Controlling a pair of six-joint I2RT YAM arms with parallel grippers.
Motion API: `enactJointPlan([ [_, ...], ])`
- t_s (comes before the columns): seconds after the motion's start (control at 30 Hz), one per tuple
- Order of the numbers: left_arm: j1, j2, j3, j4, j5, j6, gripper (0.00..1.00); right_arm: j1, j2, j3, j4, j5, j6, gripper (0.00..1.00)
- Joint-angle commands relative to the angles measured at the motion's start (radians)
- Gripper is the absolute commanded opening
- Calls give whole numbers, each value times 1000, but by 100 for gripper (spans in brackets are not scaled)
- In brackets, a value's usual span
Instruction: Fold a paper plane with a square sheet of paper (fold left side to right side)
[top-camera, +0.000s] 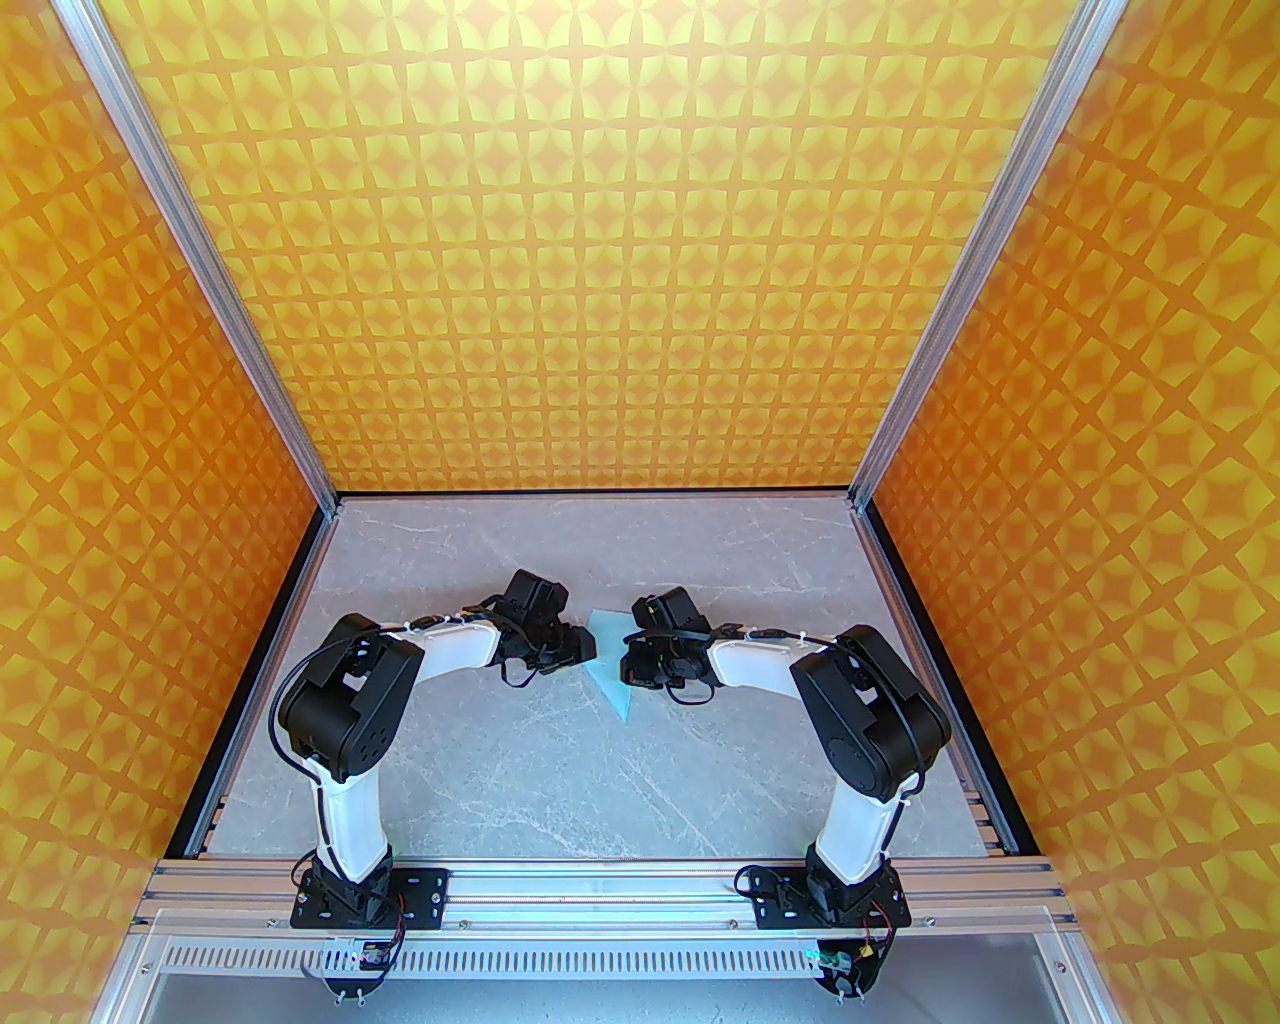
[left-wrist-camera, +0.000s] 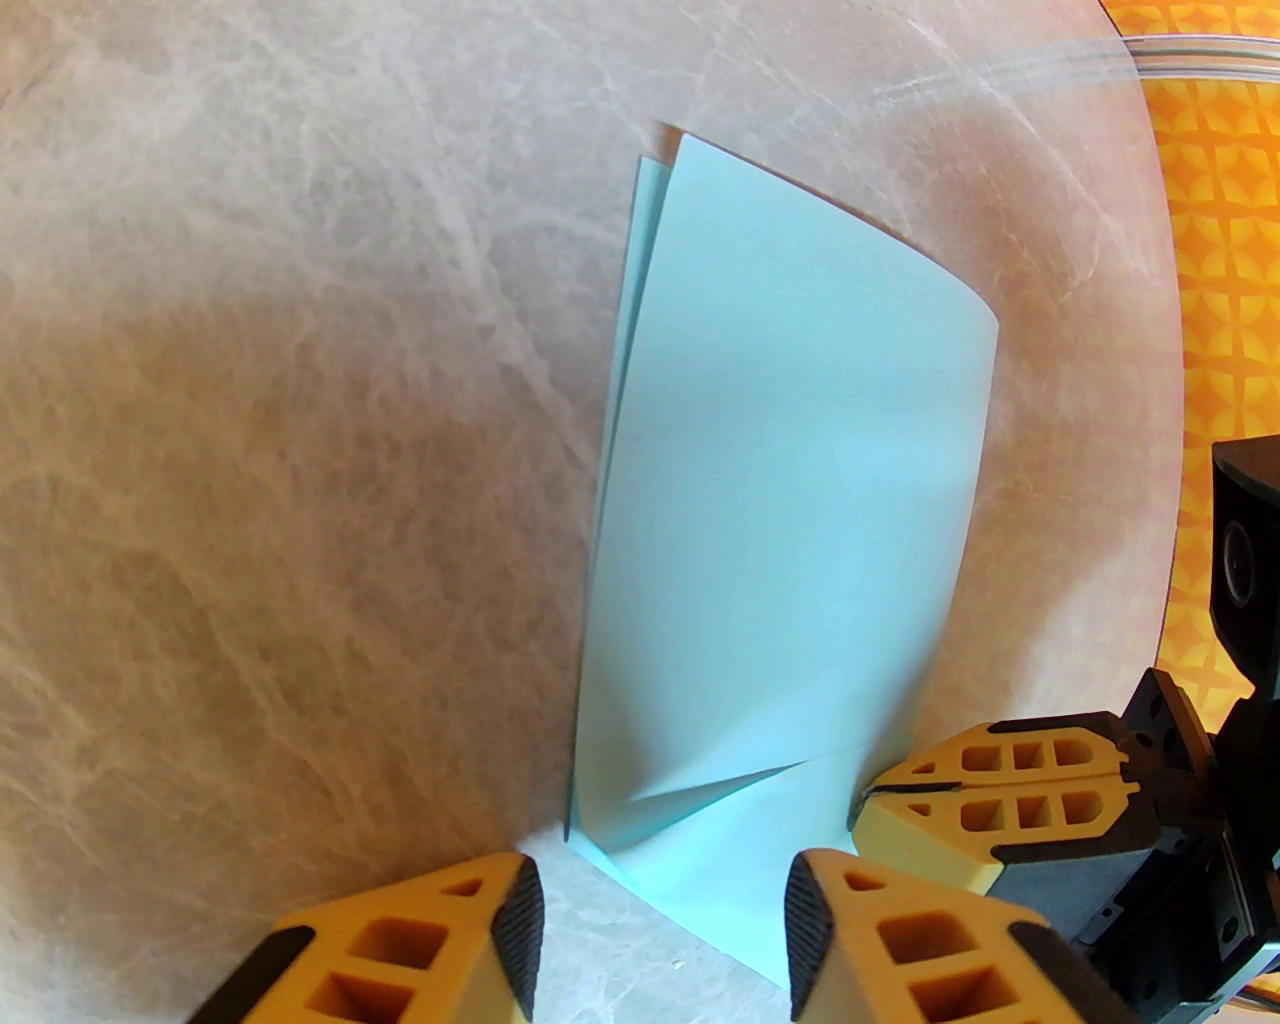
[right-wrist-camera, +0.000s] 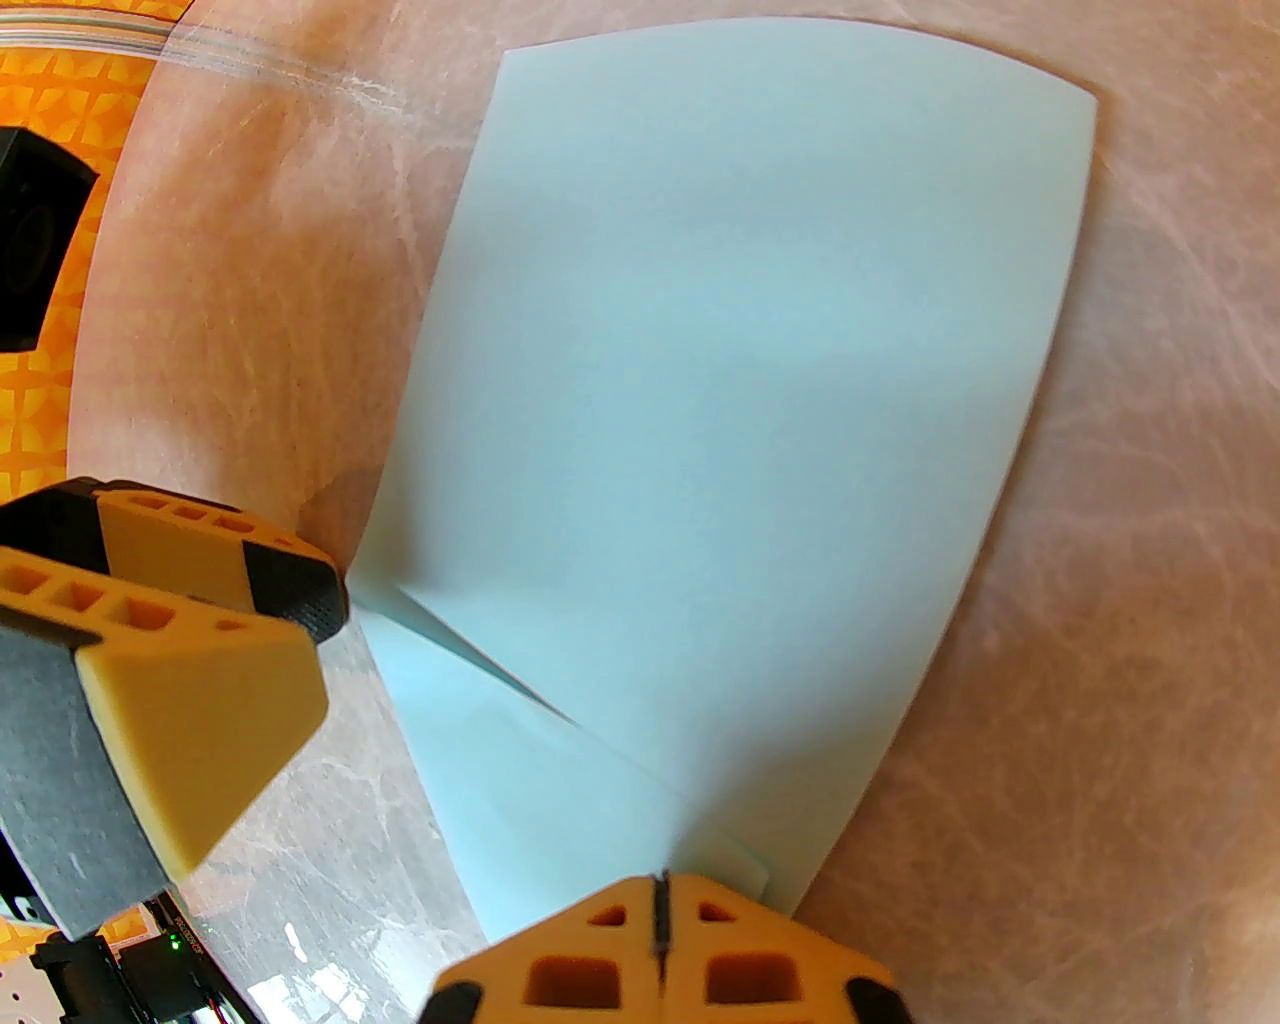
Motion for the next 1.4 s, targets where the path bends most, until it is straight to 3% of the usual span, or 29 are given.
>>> enactJointPlan([
  [0.0, -8, 40, 19, 29, 1, 0, 45, 1, 25, -30, -24, 13, -6, 0],
  [0.33, -19, 6, -8, 132, 47, -7, 43, 1, 30, -34, -16, 5, -4, 0],
  [0.73, -23, -30, -41, 143, 53, 7, 41, 1, 34, -38, -8, 5, 1, 0],
  [0.9, -22, -21, -48, 87, -10, 31, 44, 1, 28, -40, -9, 4, 1, 0],
  [1.17, -36, -137, -54, 76, -40, 28, 35, 1, 33, -46, -4, 7, 2, 0],
  [1.37, -63, -69, 3, 70, -5, 26, 32, 2, 33, -49, 4, 1, 7, 0],
])
